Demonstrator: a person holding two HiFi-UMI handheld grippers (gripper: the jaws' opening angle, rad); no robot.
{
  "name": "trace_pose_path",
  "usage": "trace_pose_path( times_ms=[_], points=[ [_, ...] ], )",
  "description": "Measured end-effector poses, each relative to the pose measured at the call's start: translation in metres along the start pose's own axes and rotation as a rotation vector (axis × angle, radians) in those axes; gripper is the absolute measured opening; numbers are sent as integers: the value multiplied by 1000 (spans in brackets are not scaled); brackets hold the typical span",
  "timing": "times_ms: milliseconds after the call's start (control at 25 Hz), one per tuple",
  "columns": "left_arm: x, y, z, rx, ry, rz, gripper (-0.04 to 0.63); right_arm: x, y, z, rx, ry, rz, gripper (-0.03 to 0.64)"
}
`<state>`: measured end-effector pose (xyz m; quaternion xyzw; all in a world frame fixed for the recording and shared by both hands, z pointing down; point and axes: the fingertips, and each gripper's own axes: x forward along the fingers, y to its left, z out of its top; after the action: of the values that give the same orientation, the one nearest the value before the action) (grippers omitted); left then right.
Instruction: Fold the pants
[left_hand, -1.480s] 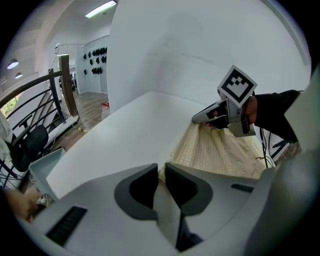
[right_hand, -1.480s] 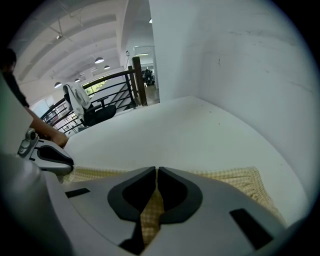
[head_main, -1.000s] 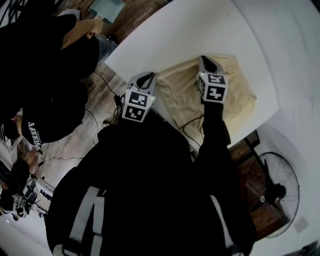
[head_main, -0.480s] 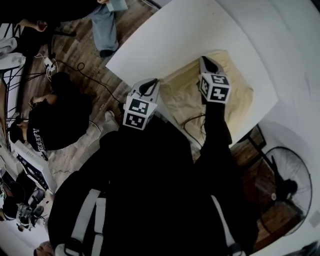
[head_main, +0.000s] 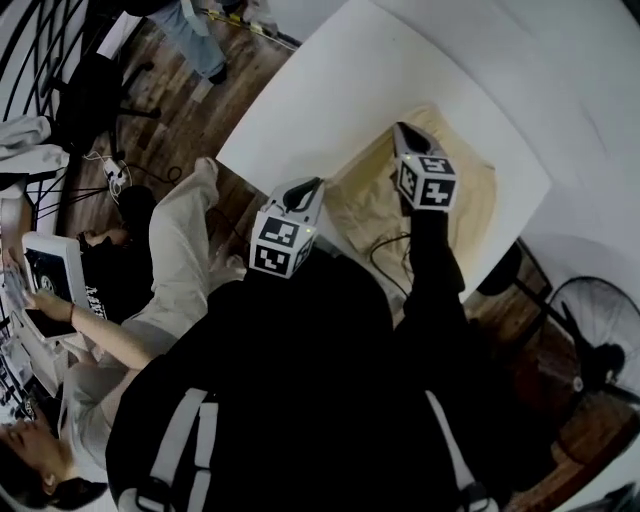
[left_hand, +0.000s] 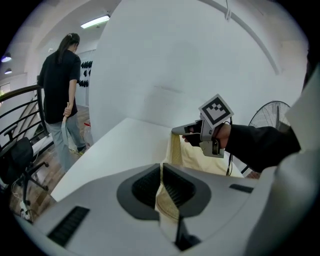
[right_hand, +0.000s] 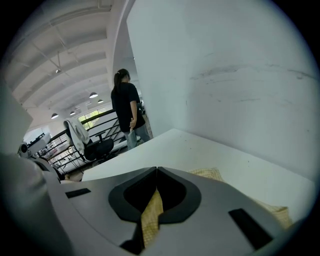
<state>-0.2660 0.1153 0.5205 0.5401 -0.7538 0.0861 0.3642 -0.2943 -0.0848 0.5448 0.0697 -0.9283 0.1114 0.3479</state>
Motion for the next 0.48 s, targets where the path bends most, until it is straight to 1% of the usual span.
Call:
trace_pose_path(
  times_ms=[200, 360, 480],
  points=[
    [-5, -19, 7, 38, 3, -46, 20, -14, -6, 4, 48, -57, -2, 8],
    [-8, -41, 8, 60, -1, -80, 20, -32, -13, 3, 72, -82, -1, 8],
    [-8, -54, 12, 93, 3, -114, 20, -43, -19, 5, 107, -111, -10, 8]
  ],
)
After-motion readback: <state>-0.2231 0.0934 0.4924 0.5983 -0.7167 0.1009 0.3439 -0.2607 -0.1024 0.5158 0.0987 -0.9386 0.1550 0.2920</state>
